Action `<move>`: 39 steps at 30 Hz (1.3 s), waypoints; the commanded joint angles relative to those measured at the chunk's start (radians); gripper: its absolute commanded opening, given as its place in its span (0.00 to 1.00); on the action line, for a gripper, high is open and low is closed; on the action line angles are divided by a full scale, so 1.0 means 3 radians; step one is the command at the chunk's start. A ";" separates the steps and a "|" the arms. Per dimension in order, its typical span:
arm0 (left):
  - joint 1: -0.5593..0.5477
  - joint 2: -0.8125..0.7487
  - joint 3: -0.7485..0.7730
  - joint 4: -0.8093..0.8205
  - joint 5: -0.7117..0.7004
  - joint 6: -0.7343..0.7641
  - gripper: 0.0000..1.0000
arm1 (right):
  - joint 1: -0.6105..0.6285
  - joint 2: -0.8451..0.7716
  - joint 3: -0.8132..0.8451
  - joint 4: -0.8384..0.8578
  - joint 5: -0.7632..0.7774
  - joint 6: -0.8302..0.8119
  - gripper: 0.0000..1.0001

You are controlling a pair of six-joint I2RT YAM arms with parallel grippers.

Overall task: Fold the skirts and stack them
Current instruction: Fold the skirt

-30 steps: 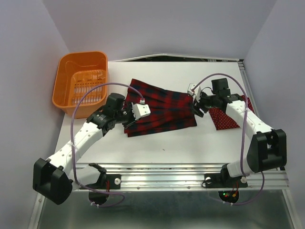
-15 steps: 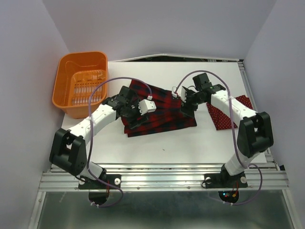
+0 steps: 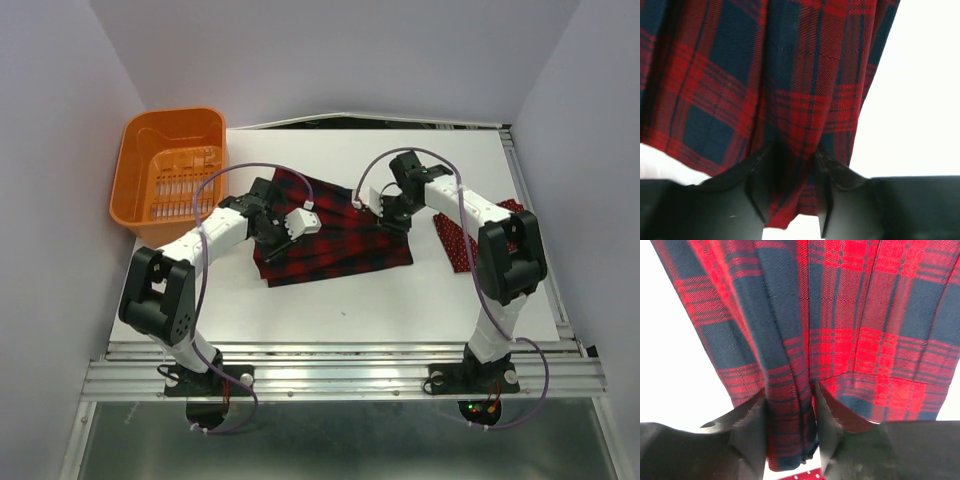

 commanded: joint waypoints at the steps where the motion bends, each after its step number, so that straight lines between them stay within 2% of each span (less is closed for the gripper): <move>1: 0.0061 -0.0077 0.0148 -0.0269 0.0132 0.0066 0.29 | 0.0053 -0.0299 -0.0012 -0.0174 0.0112 -0.0108 0.36; 3: 0.0071 -0.0103 0.0163 -0.0325 0.0158 0.0076 0.20 | 0.0053 -0.0335 0.0019 -0.0179 0.0148 -0.0083 0.32; 4: 0.0081 -0.0118 0.0194 -0.0351 0.0183 0.0086 0.10 | 0.0053 -0.0346 0.0039 -0.0180 0.0158 -0.0057 0.24; 6: 0.0096 -0.0169 0.0275 -0.0417 0.0188 0.0091 0.01 | 0.0053 -0.0387 0.0106 -0.0144 0.0214 -0.0016 0.13; 7: 0.0107 -0.0190 0.0316 -0.0433 0.0168 0.0076 0.00 | 0.0053 -0.0407 0.0131 -0.0123 0.0250 0.0055 0.01; 11: 0.0214 -0.0139 0.0719 -0.0448 0.0005 0.0020 0.00 | 0.0053 -0.0417 0.0310 0.0137 0.0526 0.0290 0.01; 14: 0.0362 0.0029 0.1281 -0.0214 -0.0317 -0.0103 0.00 | 0.0023 -0.0300 0.0550 0.0556 0.0853 0.0469 0.01; 15: 0.0398 0.0197 0.1450 -0.0122 -0.0404 -0.0219 0.00 | 0.0022 -0.0244 0.0627 0.0850 0.1026 0.0525 0.01; 17: 0.0480 0.0559 0.2068 0.0072 -0.0670 -0.0322 0.00 | -0.0074 0.0011 0.0958 0.1194 0.1175 0.0658 0.01; 18: 0.0490 0.0703 0.2551 0.0134 -0.0762 -0.0439 0.00 | -0.0130 0.0240 0.1101 0.1297 0.1302 0.0710 0.01; 20: 0.0516 0.1076 0.3009 0.0333 -0.1017 -0.0552 0.00 | -0.0177 0.0492 0.1636 0.1517 0.1491 0.0939 0.01; 22: 0.0541 0.1236 0.3459 0.0558 -0.1308 -0.0751 0.00 | -0.0177 0.0712 0.1976 0.1885 0.1772 0.1108 0.01; 24: 0.0557 0.1268 0.3573 0.0829 -0.1346 -0.0824 0.00 | -0.0218 0.0886 0.2345 0.1988 0.1851 0.1293 0.01; 25: 0.0567 0.1217 0.3457 0.0881 -0.1219 -0.0814 0.00 | -0.0218 0.0866 0.2351 0.1983 0.1775 0.1283 0.01; 26: 0.0567 0.1019 0.3299 0.0973 -0.1112 -0.0773 0.00 | -0.0218 0.0709 0.2072 0.2004 0.1698 0.1232 0.01; 27: 0.0562 0.0885 0.2822 0.1039 -0.0994 -0.0737 0.00 | -0.0218 0.0581 0.1821 0.2115 0.1480 0.1146 0.01; 28: 0.0547 0.0757 0.2564 0.1106 -0.0846 -0.0681 0.00 | -0.0218 0.0438 0.1535 0.2167 0.1356 0.0963 0.01; 29: 0.0521 0.0630 0.2283 0.1208 -0.0819 -0.0519 0.00 | -0.0218 0.0285 0.1214 0.2274 0.1228 0.0859 0.01; 30: 0.0496 0.0426 0.2032 0.1239 -0.0819 -0.0416 0.00 | -0.0218 0.0015 0.0608 0.2401 0.1014 0.0732 0.01; 31: 0.0465 0.0338 0.1549 0.1275 -0.0829 -0.0339 0.00 | -0.0218 -0.0099 0.0334 0.2413 0.0916 0.0518 0.02; 34: 0.0353 0.0112 0.0800 0.1331 -0.0779 -0.0251 0.00 | -0.0218 -0.0376 -0.0596 0.2586 0.0772 0.0205 0.05; 36: 0.0215 0.0020 0.0533 0.1290 -0.0737 -0.0343 0.00 | -0.0188 -0.0422 -0.0915 0.2810 0.0813 0.0097 0.05; 37: 0.0088 -0.0031 0.0177 0.1301 -0.0737 -0.0434 0.00 | -0.0187 -0.0392 -0.1089 0.2842 0.0858 0.0056 0.05; 39: -0.0051 -0.0077 0.0077 0.1346 -0.0752 -0.0496 0.00 | -0.0187 -0.0361 -0.1193 0.2989 0.0889 0.0066 0.05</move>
